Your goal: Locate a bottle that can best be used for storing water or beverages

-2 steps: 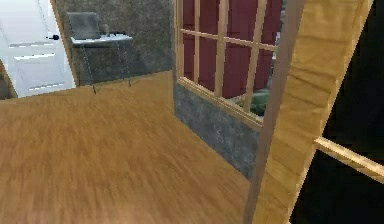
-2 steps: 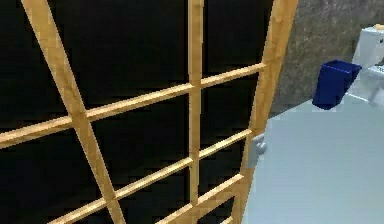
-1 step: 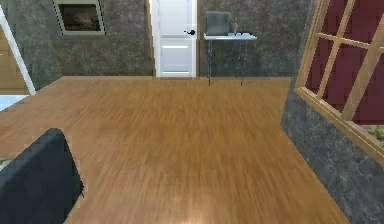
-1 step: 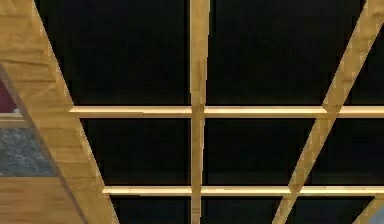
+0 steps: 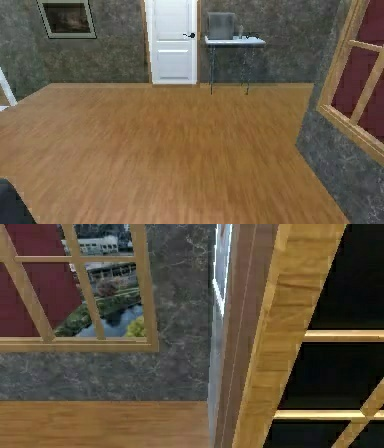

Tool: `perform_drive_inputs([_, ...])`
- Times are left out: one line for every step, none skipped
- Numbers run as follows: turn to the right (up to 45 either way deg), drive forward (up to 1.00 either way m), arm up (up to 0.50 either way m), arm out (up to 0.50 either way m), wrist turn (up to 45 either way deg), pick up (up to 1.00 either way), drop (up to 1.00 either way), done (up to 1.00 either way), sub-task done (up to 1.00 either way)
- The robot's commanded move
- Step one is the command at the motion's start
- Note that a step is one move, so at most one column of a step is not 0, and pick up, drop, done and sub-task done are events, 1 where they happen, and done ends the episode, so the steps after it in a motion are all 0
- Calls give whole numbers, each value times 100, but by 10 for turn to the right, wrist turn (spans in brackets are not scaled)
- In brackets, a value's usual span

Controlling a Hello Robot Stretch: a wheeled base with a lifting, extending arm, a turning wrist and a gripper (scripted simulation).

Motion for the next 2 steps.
perform_drive_inputs([-270, 0, 0, 0, 0, 0, 0, 0, 0])
perform_drive_inputs([0, 100, 0, 0, 0, 0, 0, 0, 0])
